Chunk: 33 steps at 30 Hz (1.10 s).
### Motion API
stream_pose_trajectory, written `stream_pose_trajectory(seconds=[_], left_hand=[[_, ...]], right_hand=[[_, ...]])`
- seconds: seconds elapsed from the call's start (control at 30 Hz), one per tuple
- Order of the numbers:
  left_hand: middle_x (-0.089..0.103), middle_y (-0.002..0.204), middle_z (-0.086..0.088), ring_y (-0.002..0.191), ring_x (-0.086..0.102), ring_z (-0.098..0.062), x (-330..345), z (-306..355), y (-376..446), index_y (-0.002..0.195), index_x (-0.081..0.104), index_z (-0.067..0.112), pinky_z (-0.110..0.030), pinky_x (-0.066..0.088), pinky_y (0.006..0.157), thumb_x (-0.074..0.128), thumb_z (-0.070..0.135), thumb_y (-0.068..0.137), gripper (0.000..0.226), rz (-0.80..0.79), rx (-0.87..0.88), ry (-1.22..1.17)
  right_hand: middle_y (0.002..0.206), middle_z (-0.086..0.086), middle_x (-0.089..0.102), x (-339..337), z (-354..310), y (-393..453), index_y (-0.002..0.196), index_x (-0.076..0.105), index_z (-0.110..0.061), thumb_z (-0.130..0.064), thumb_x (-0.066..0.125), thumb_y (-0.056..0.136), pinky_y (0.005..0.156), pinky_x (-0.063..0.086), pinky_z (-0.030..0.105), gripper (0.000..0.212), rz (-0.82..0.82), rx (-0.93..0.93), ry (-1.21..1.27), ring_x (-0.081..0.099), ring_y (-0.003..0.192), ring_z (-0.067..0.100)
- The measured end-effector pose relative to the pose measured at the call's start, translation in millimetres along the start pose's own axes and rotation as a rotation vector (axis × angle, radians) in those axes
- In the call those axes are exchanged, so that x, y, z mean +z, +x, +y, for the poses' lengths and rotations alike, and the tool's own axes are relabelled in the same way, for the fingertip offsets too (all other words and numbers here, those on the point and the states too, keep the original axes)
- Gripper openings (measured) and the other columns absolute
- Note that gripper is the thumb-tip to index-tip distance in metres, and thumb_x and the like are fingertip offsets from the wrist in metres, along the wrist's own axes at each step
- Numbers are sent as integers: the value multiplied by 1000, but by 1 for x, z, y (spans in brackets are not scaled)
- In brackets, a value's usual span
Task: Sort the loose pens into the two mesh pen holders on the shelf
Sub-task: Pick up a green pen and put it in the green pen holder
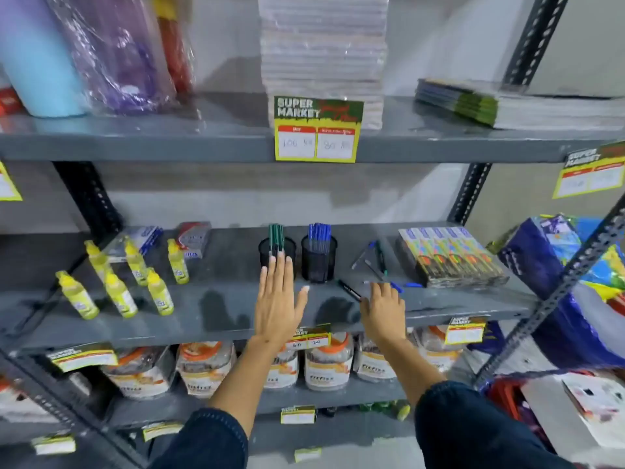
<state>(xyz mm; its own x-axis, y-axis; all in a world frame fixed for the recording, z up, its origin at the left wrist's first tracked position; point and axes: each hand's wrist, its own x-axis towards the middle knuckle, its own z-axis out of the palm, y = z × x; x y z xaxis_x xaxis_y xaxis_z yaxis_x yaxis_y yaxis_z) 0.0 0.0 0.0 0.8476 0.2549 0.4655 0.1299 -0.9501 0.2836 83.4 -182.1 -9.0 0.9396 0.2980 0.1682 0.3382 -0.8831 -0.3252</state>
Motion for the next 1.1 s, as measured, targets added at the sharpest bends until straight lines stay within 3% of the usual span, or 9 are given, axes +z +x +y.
stream_pose_trajectory(seconds=[0.2, 0.37, 0.5, 0.57, 0.73, 0.87, 0.97, 1.1], left_hand=[[22, 149, -19, 139, 14, -29, 48, -20, -3, 139, 17, -1, -39, 1, 113, -11, 57, 88, 83, -194, -6, 51], [32, 146, -21, 137, 22, -32, 70, -18, 3, 136, 31, -2, -39, 10, 113, 7, 50, 86, 76, -341, -8, -2], [40, 141, -23, 133, 30, -35, 82, -12, 8, 131, 38, -4, -43, 19, 112, 38, 35, 95, 53, -356, -21, -31], [42, 139, -23, 132, 33, -35, 84, -10, 9, 130, 39, -4, -44, 21, 111, 44, 30, 94, 50, -345, -14, -19], [44, 138, -21, 130, 35, -33, 85, -11, 8, 130, 41, -3, -44, 25, 110, 46, 28, 92, 49, -322, -13, -2], [41, 141, -20, 132, 31, -33, 81, -11, 8, 131, 39, 0, -42, 22, 111, 43, 32, 93, 49, -336, -35, -6], [41, 139, -21, 132, 32, -33, 74, -18, 7, 131, 38, 1, -41, 20, 111, 43, 32, 93, 50, -334, -63, -21], [48, 134, -22, 128, 38, -35, 63, -32, -5, 128, 42, -1, -43, 22, 111, 43, 32, 92, 49, -303, -55, -61]], right_hand=[[125, 18, 50, 27, 18, 10, 119, 52, -1, -23, 41, 95, 97, 36, 43, 34, -69, 130, -80, 44, 116, 36], [120, 18, 52, 33, 24, 13, 111, 58, -3, -20, 44, 94, 95, 36, 44, 29, -46, 162, -38, 45, 112, 36], [118, 17, 54, 31, 25, 14, 110, 59, -5, -17, 51, 90, 94, 36, 45, 25, -21, 190, 34, 46, 110, 37], [117, 18, 56, 27, 26, 17, 107, 61, -4, -14, 55, 88, 93, 40, 45, 22, 8, 200, 131, 49, 109, 37], [113, 13, 61, 4, 17, 34, 103, 63, -5, -10, 59, 88, 82, 44, 27, 16, 62, 219, 441, 58, 102, 27], [105, 14, 69, -17, -8, 55, 103, 65, -5, -5, 62, 87, 83, 52, 28, 17, 180, 180, 637, 61, 86, 17], [99, 13, 70, -35, -34, 72, 114, 61, -6, -5, 61, 87, 74, 49, 18, 27, 247, 141, 716, 60, 79, 13], [83, 5, 65, -57, -65, 90, 121, 52, -10, -7, 58, 87, 69, 49, 28, 34, 436, 93, 791, 59, 71, 17]])
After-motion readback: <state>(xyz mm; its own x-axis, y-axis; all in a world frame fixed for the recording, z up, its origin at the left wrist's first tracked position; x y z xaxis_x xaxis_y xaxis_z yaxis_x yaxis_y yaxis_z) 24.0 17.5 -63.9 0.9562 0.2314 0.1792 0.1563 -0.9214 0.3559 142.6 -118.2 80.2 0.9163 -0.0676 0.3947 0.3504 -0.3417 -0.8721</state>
